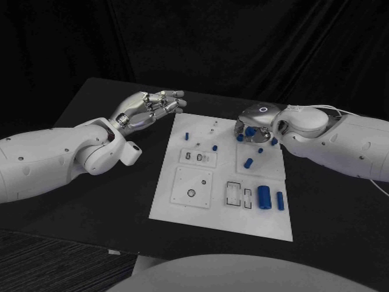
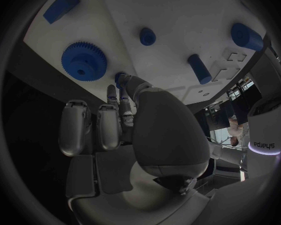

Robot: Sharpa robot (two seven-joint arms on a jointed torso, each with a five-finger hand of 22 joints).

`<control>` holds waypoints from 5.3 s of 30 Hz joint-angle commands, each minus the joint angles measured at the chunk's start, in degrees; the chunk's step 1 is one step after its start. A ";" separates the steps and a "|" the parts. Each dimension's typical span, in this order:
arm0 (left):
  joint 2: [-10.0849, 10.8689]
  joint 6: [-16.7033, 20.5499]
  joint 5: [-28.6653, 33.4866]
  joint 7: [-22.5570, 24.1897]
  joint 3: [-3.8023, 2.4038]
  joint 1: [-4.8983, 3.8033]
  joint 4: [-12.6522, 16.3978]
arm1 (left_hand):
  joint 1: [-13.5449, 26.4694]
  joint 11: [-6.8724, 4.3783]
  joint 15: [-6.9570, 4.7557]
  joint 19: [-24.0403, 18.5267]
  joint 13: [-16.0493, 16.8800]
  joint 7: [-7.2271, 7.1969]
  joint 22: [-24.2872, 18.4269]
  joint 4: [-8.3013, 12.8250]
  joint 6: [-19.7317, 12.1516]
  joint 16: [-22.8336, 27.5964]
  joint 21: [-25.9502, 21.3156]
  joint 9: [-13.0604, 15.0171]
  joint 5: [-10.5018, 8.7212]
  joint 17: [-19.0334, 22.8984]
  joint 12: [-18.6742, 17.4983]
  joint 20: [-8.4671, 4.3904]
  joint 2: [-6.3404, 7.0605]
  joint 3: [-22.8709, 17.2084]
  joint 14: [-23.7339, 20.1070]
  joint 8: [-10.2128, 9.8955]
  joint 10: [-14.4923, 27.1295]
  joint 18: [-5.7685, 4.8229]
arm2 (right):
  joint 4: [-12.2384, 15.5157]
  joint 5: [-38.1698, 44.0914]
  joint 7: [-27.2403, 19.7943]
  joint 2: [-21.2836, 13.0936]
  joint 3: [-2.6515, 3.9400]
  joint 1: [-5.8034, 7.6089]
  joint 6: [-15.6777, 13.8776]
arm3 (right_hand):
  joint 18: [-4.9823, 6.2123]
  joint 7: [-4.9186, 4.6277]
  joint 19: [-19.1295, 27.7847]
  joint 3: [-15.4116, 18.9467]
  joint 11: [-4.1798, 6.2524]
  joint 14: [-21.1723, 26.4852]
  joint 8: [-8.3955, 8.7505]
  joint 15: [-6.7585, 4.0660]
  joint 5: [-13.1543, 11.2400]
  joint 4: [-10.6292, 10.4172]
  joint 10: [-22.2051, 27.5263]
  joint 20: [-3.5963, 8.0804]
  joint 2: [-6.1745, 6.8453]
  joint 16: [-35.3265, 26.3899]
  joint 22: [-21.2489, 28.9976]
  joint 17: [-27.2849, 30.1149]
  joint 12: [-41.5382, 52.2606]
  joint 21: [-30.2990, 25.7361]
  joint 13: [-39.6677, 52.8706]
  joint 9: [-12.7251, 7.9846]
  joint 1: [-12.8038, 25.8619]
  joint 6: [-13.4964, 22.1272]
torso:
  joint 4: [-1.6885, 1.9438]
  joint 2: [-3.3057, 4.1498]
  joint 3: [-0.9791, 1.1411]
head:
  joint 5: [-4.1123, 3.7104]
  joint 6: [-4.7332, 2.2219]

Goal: Assemble the parts on the task board

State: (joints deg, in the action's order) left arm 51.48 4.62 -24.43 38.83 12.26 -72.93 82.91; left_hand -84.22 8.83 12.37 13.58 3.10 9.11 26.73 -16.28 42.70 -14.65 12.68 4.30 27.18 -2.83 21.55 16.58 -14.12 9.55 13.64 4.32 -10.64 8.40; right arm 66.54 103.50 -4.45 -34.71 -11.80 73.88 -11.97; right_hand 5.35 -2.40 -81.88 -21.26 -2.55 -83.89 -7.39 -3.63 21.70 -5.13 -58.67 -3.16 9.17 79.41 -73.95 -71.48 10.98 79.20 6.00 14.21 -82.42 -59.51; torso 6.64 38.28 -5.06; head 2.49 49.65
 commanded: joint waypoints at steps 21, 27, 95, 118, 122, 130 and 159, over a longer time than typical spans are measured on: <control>0.61 -0.65 0.43 9.14 -0.06 0.49 -0.01 | -1.28 0.96 -0.94 0.67 -0.17 0.25 0.35 -0.34 0.30 -0.52 0.46 0.14 1.34 0.25 1.87 0.06 0.31 1.88 -0.60 0.76 0.09 -0.35 | 1.24 -4.04 -0.62 -0.84 0.03 1.14 -6.30 | -1.60 -2.13 -0.12 -1.15 0.54 -2.62 -3.82 -0.03 -1.01 1.84 -6.85 0.55 -1.48 -0.38 -3.48 0.64 3.00 -0.07 1.64 5.33 0.92 -3.43 | -0.01 -0.02 -0.02 | 0.87 0.23; 0.91 -0.14 0.43 8.84 -0.06 0.49 0.48 | -1.30 1.01 -1.09 0.65 -0.17 0.32 0.32 -0.37 0.30 -0.41 0.42 0.14 1.36 0.28 1.88 0.05 0.37 1.90 -0.79 0.78 0.06 -0.32 | 1.35 -4.45 -0.33 -0.30 0.03 3.30 -6.17 | -1.65 -2.22 -0.21 -1.11 0.50 -2.65 -3.82 0.08 -1.23 1.87 -7.02 0.48 -1.47 -0.29 -3.63 0.50 2.95 0.04 1.62 5.47 0.96 -3.40 | -0.05 -0.02 -0.07 | 1.22 -0.03; -0.05 -0.16 0.43 7.79 -0.07 0.49 0.25 | -0.36 -0.47 -1.02 -1.28 -0.70 -4.58 -0.50 -0.28 -26.38 1.44 -0.93 -2.27 1.39 0.74 -1.75 0.05 0.30 2.92 -7.23 -2.17 6.38 -0.08 | -12.83 -7.02 -1.30 11.99 0.04 2.26 -2.70 | -1.74 -2.37 -0.19 -0.87 0.22 -2.51 -2.40 0.59 -4.50 2.07 -7.72 -0.11 -1.38 0.23 -4.22 -0.26 1.74 0.11 1.35 6.36 1.45 -1.70 | 1.29 0.48 -0.39 | 0.41 -0.94; -0.37 -1.14 0.43 7.59 -0.06 0.52 -0.25 | -0.53 0.62 -0.82 -1.16 -0.63 -5.25 -0.46 -0.24 -26.62 1.21 -0.83 -2.35 1.43 0.72 -1.09 0.09 0.33 2.83 -7.16 -2.31 6.18 -0.15 | -14.54 -7.02 -1.35 13.59 0.05 1.60 -1.47 | -1.68 -2.39 0.06 -1.03 0.13 -2.33 -1.99 0.56 -4.44 2.18 -7.38 -0.13 -1.59 0.18 -4.08 -0.16 1.25 -0.15 1.26 6.49 1.36 -1.25 | 1.30 0.46 -0.46 | 0.38 -0.42; -0.37 -1.40 0.43 7.40 -0.06 0.52 -0.31 | -0.54 0.68 -0.81 -1.14 -0.62 -5.21 -0.45 -0.24 -26.48 1.21 -0.82 -2.34 1.43 0.72 -1.09 0.09 0.33 2.82 -7.16 -2.29 6.16 -0.15 | -14.97 -7.02 -1.44 14.01 0.05 1.46 -1.39 | -1.64 -2.33 0.19 -1.03 0.12 -2.23 -1.80 0.55 -4.53 2.15 -7.14 -0.13 -1.67 0.13 -4.00 -0.07 1.02 -0.29 1.22 6.54 1.43 -1.02 | 1.26 0.46 -0.48 | 0.55 -0.29; -0.53 -1.78 0.43 7.09 -0.06 0.54 -0.58 | -0.57 0.87 -0.76 -1.04 -0.62 -4.93 -0.43 -0.24 -26.29 1.17 -0.75 -2.31 1.44 0.72 -0.96 0.11 0.30 2.78 -7.15 -2.27 6.09 -0.18 | -15.45 -7.02 -1.31 14.48 0.05 1.29 -0.61 | -1.56 -2.02 0.63 -1.07 0.02 -1.83 -0.72 0.61 -4.78 2.11 -5.67 -0.17 -1.77 -0.05 -3.82 0.27 -0.12 -0.70 0.97 6.55 1.69 0.50 | 1.26 0.44 -0.46 | 0.45 -0.12; 1.07 -1.76 0.43 6.89 -0.06 0.94 0.02 | -0.81 0.87 -0.52 -0.77 -0.64 -4.77 -0.37 -0.16 -26.15 1.04 -0.59 -2.31 1.56 0.71 -0.94 0.13 0.33 2.61 -7.15 -2.28 6.22 -0.39 | 1.52 -7.02 -1.29 0.21 0.03 4.06 -18.11 | 0.82 2.62 7.22 9.89 -0.66 3.88 2.25 1.49 -11.40 -5.04 14.77 -1.09 -1.21 -6.87 3.11 11.98 -1.45 -11.91 -1.32 -2.64 -3.36 16.30 | 1.12 0.24 -0.42 | 1.11 -1.58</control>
State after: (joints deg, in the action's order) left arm 52.57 3.04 -24.37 38.86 12.26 -72.06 82.68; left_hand -84.81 9.39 11.78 12.54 3.08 4.89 26.62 -16.28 16.40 -12.66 12.50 1.89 27.84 -2.76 20.14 16.78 -13.52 9.56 6.68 1.99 -4.47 8.41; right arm 66.90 96.31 -4.84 -34.29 -11.82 77.72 -23.56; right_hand 5.40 0.19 -74.22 -11.30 -3.29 -80.11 -4.61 -1.91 10.77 -9.89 -44.14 -4.49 8.30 73.21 -70.81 -59.72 9.54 67.82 4.55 12.14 -85.06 -43.01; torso 7.85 38.63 -5.51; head 3.61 48.23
